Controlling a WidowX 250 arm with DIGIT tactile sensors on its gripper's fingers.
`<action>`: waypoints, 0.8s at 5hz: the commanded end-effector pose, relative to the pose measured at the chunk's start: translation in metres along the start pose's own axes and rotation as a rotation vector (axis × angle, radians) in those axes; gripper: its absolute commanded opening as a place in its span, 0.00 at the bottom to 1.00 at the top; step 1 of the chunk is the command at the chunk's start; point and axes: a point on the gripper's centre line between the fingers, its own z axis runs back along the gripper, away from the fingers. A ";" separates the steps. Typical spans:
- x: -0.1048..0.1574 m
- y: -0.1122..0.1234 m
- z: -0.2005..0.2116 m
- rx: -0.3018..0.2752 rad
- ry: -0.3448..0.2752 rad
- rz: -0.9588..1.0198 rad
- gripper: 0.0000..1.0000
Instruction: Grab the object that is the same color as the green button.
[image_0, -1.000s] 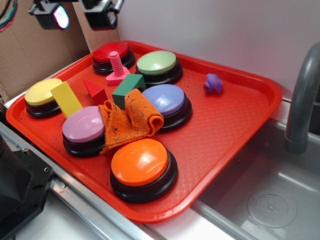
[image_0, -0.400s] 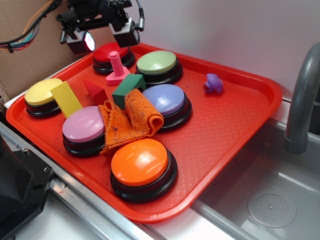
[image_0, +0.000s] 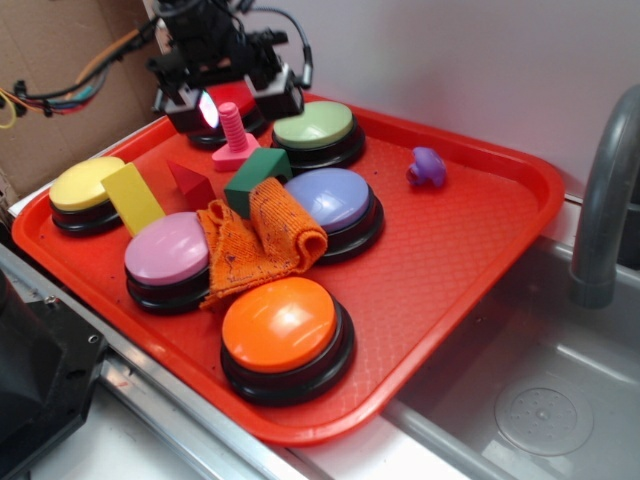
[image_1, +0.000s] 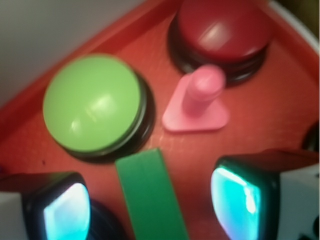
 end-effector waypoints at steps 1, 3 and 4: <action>0.002 -0.004 -0.015 -0.014 0.012 -0.049 1.00; -0.002 -0.004 -0.030 -0.026 0.048 -0.064 1.00; -0.005 -0.003 -0.035 -0.019 0.056 -0.059 1.00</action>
